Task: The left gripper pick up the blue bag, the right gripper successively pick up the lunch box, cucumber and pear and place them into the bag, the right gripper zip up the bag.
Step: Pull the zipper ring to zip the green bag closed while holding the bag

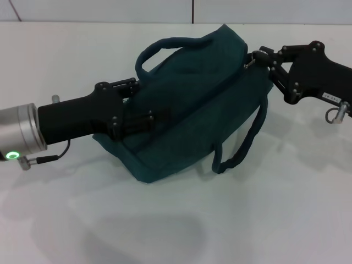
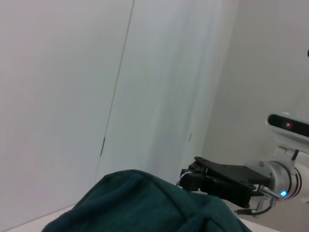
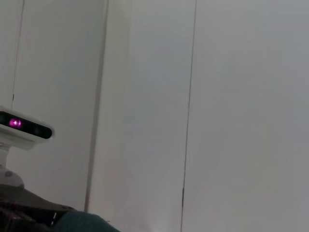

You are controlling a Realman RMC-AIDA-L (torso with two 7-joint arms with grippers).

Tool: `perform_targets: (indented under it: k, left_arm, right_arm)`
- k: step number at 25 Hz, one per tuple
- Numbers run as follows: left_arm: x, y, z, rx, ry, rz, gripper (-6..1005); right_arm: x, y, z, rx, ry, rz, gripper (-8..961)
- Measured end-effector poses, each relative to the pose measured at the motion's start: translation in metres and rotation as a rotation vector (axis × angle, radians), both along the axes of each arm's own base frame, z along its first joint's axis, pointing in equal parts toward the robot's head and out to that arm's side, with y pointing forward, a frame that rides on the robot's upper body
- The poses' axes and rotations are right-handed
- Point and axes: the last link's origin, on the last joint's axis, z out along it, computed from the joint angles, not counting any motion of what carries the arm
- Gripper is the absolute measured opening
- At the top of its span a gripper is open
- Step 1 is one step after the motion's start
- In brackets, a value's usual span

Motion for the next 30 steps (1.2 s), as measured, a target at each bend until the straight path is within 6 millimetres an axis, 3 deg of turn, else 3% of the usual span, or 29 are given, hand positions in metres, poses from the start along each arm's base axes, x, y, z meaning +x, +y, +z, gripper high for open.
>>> perform_targets:
  k: [5,13,18,23,30]
  left_arm:
    - [0.001,0.0,0.001,0.021,0.014,-0.035,646]
    - [-0.002,-0.003,-0.001,0.037,0.024,-0.048,396]
    - [-0.003,-0.003,-0.002,0.034,0.021,-0.045,170]
    - [-0.002,-0.005,-0.003,0.022,0.012,-0.049,55]
    - [0.0,-0.016,0.013,-0.028,-0.019,-0.126,48]
  right_arm:
    - [0.002,-0.002,0.001,0.001,0.008,-0.003,18]
    - [0.001,-0.002,0.0,-0.001,0.011,-0.002,18]
    - [0.001,-0.003,0.0,-0.002,0.012,0.0,18]
    - [0.001,-0.005,0.001,-0.008,0.02,0.006,18]
    - [-0.007,-0.022,0.009,-0.056,0.097,0.096,18]
